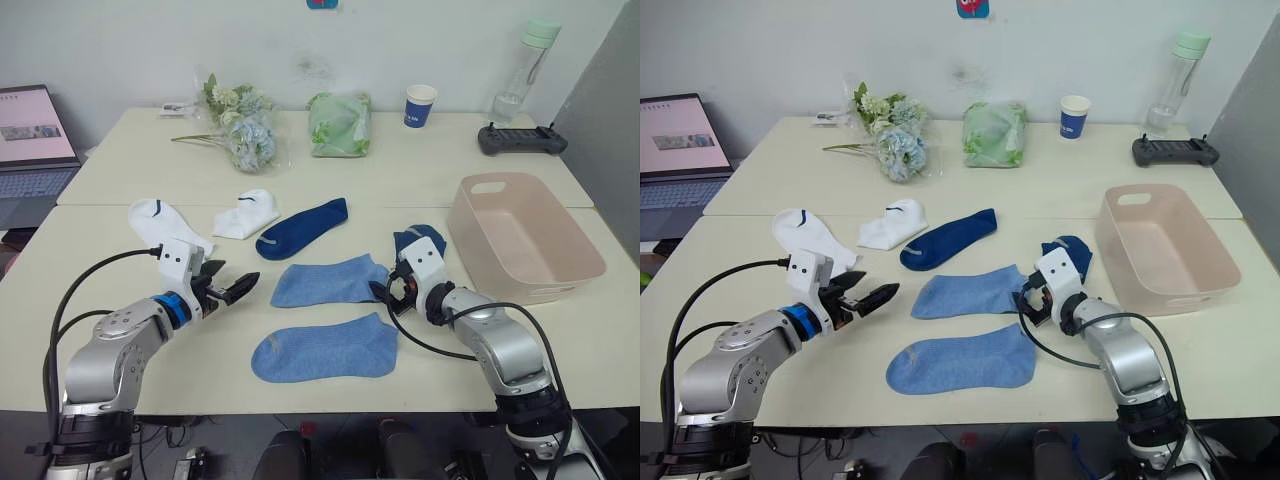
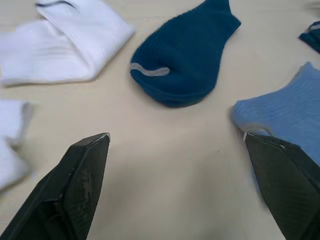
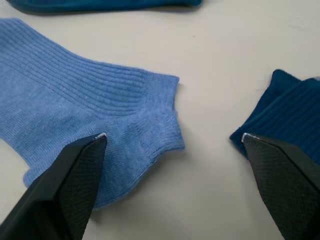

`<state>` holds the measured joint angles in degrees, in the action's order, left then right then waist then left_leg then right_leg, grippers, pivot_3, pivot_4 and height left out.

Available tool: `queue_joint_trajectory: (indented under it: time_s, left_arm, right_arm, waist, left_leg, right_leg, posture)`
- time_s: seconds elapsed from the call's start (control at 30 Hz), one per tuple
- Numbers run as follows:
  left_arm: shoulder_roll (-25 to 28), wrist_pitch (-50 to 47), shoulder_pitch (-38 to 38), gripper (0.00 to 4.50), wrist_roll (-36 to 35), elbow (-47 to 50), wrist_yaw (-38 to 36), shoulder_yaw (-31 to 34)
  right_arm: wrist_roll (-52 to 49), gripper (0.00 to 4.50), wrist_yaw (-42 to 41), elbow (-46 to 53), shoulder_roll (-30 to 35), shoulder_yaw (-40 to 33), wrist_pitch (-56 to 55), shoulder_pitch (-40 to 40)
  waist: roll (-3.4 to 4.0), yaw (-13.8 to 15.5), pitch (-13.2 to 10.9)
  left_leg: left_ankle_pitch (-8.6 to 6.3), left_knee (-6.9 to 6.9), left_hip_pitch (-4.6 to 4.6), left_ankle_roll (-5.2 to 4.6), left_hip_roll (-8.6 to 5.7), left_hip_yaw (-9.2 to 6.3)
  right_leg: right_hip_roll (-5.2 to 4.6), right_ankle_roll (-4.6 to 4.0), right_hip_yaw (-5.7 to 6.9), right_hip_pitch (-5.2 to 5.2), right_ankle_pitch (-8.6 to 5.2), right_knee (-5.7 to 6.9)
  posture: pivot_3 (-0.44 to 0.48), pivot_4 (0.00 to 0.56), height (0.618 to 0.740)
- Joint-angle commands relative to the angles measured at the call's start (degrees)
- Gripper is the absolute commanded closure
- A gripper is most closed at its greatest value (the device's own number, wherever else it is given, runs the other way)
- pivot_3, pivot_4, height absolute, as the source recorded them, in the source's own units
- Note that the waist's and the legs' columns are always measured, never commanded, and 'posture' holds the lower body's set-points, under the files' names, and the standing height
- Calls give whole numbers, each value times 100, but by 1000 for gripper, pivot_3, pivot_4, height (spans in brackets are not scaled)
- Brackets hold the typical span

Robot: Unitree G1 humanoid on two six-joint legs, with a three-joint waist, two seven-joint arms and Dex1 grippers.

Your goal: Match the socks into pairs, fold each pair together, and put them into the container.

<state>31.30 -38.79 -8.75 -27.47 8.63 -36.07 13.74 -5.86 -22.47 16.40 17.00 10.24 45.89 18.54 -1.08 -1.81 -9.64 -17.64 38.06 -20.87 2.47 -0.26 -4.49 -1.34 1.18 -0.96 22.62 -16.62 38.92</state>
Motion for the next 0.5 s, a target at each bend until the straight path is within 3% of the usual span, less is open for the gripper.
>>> queue_joint_trajectory:
  time_s: [0.03,0.3,0.5]
  left_arm:
    - [-65,-171,37,0,-169,322,-59,-230]
    - [-435,299,-55,0,500,223,332,-1025]
    - [-679,512,-34,0,659,273,497,-1183]
  right_arm:
    - [-83,46,2,250,-27,-103,-154,-28]
    - [-21,46,40,184,-58,-50,-189,2]
    - [8,46,129,37,-156,-32,-222,-15]
  waist:
    - [0,1,0]
    - [0,13,0]
    - [0,15,0]
  left_leg:
    - [0,0,0,0,0,-1]
    - [0,0,2,0,0,-2]
    - [0,0,2,0,-2,-1]
  right_leg:
    - [0,0,1,0,0,1]
    - [0,0,1,-1,0,4]
    - [-2,0,1,-2,0,4]
  posture:
    - [0,150,740]
    - [0,150,740]
    - [0,150,740]
